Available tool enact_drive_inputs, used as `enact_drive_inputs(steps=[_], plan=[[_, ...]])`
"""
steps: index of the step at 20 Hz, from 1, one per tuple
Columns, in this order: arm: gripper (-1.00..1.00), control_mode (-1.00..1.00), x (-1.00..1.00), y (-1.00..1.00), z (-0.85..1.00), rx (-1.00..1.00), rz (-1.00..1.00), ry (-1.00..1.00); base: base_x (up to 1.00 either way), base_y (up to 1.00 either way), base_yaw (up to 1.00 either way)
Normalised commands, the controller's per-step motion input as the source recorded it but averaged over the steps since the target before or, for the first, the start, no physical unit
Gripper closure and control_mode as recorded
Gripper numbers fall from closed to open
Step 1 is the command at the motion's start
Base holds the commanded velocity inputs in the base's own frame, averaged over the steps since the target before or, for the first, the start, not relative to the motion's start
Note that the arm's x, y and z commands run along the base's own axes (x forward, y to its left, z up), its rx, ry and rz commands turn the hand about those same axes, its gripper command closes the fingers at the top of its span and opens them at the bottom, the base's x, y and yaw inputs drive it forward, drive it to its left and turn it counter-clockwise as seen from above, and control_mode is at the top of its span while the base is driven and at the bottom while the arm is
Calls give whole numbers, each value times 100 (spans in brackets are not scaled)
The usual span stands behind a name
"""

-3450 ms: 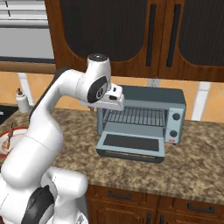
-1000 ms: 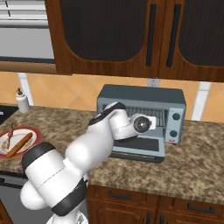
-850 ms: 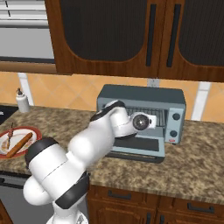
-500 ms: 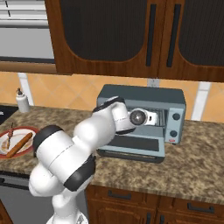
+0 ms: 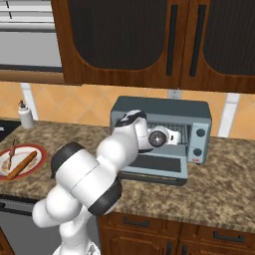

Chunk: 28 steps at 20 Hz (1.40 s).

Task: Pick up the kebab skewer and baguette bread, and place them inside the toaster oven. Close the toaster oven door and start by setting the timer.

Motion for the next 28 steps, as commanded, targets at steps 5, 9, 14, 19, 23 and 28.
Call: enact_drive_inputs(steps=[5,9,14,19,23,28], plan=[[-100,-100,8,0,-6,0,0,-2,0,0,0],[-100,-100,0,0,-9,0,0,0,0,0,0],[-100,-100,0,0,-11,0,0,0,0,0,0],[-100,-100,-21,-11,-33,0,1,4,0,0,0],[-100,-100,-58,-18,-56,0,1,13,0,0,0],[-100,-100,-61,-18,-62,0,1,15,0,0,0]])
